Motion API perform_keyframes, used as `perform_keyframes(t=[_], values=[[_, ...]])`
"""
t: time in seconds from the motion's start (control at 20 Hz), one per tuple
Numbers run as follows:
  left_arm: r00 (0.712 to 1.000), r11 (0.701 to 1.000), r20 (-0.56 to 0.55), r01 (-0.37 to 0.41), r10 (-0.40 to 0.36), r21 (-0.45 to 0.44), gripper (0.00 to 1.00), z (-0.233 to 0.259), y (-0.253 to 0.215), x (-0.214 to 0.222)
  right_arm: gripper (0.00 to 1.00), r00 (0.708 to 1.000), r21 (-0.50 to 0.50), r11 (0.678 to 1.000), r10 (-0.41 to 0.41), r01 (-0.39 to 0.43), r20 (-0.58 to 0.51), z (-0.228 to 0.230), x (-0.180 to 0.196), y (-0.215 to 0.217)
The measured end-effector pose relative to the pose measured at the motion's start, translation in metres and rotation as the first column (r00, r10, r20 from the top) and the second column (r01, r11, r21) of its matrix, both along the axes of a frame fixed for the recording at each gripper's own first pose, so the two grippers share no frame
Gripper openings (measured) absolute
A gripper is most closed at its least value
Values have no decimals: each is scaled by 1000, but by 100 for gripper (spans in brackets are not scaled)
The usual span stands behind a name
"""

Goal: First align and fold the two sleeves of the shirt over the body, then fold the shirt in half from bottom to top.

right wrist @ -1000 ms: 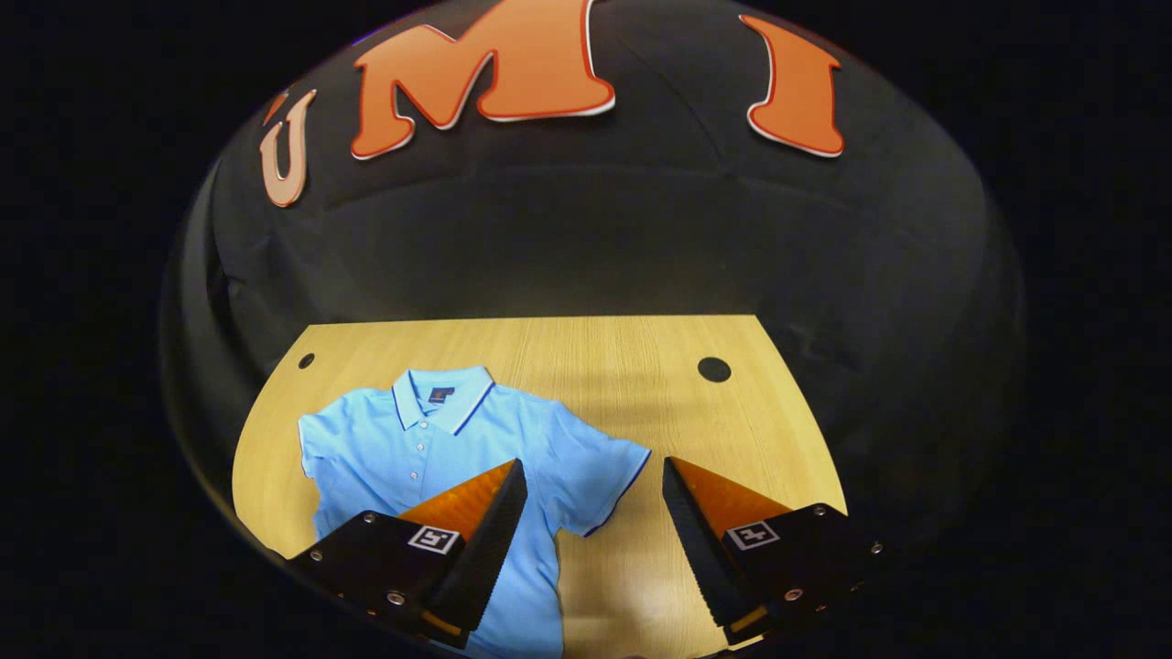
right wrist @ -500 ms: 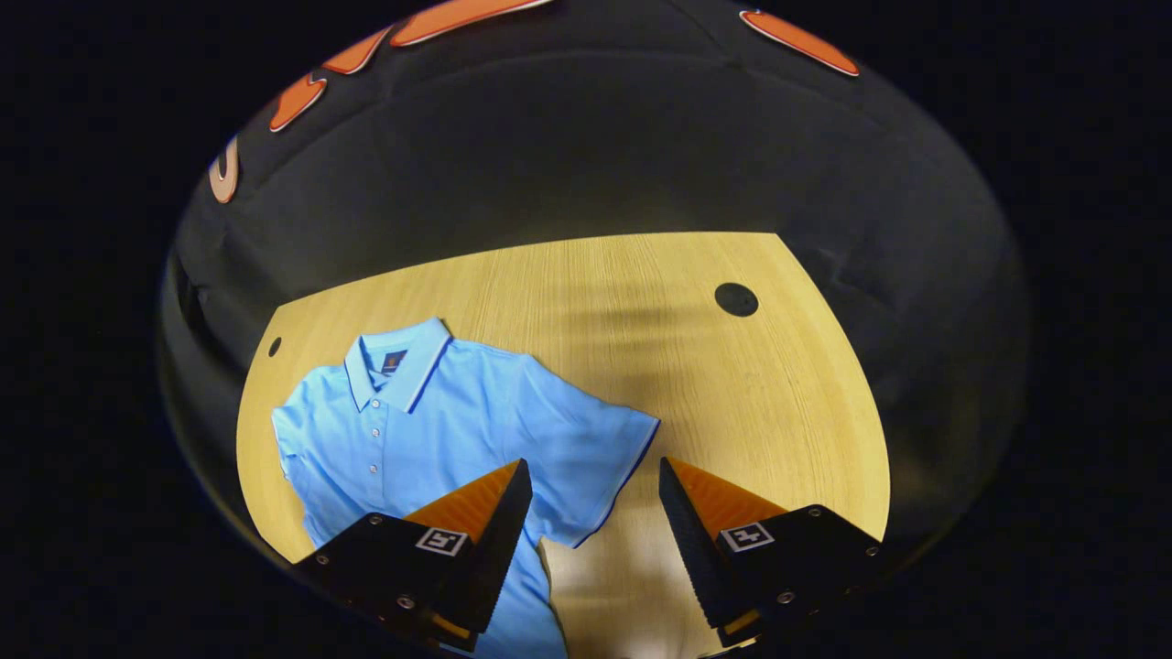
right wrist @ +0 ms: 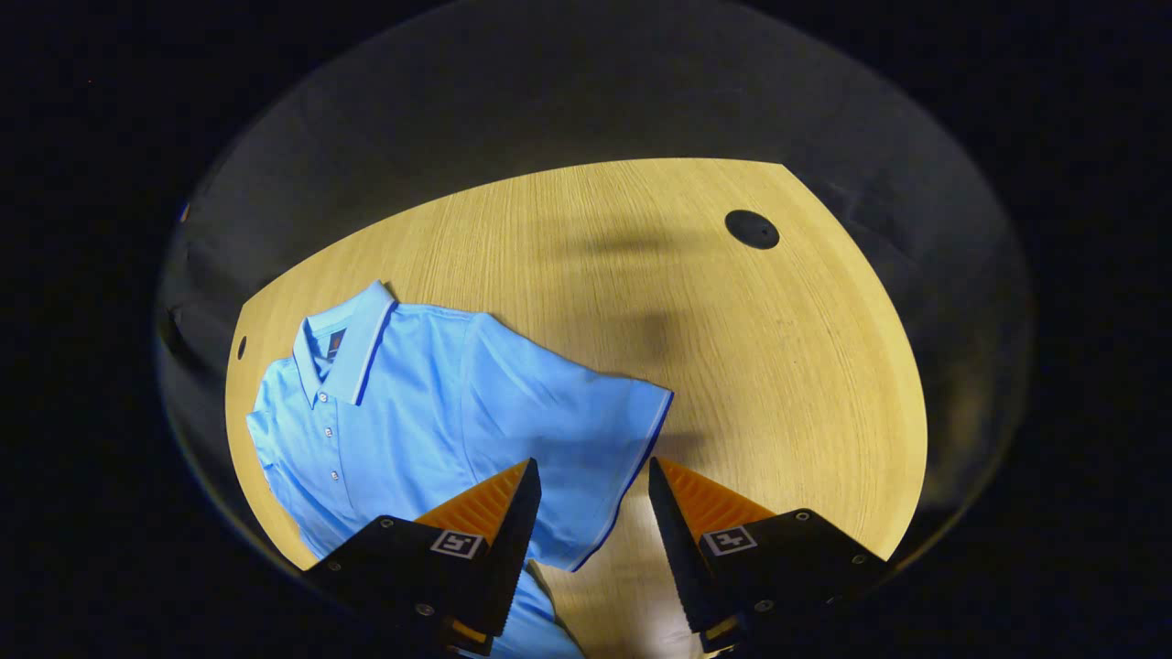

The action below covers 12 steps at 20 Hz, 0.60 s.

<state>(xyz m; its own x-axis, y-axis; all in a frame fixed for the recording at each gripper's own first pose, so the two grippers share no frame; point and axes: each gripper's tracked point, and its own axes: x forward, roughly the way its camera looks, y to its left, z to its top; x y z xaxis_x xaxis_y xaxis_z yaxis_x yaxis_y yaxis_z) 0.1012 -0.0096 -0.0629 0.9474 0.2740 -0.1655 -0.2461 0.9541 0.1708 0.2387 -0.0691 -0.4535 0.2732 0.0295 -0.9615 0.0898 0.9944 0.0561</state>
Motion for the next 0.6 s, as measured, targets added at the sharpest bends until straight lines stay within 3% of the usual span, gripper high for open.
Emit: perform_keyframes(t=[0.2,0.3,0.35,0.4,0.45,0.55,0.6], values=[[999,999,0,-46,46,-8,100,2,11,-12,67,999,-19,1000,7,-8,-47,-13,-6,3],[998,998,-1,-60,60,-2,100,2,13,-18,60,997,-46,999,9,-12,-74,-17,-10,1],[998,998,-2,-66,66,3,100,3,13,-19,50,998,-51,999,9,-12,-69,-22,-7,3],[998,998,-4,-70,70,8,100,3,14,-22,46,997,-57,998,8,-12,-74,-19,-6,4],[997,997,-14,-73,74,12,100,2,13,-24,48,997,-49,999,3,-7,-76,-18,-6,5],[997,997,-22,-74,74,8,99,-1,12,-26,23,997,-37,999,-13,11,-75,-18,-4,5],[997,998,-21,-71,71,1,100,-3,9,-27,19,997,-17,1000,-26,25,-79,-17,-3,6]])
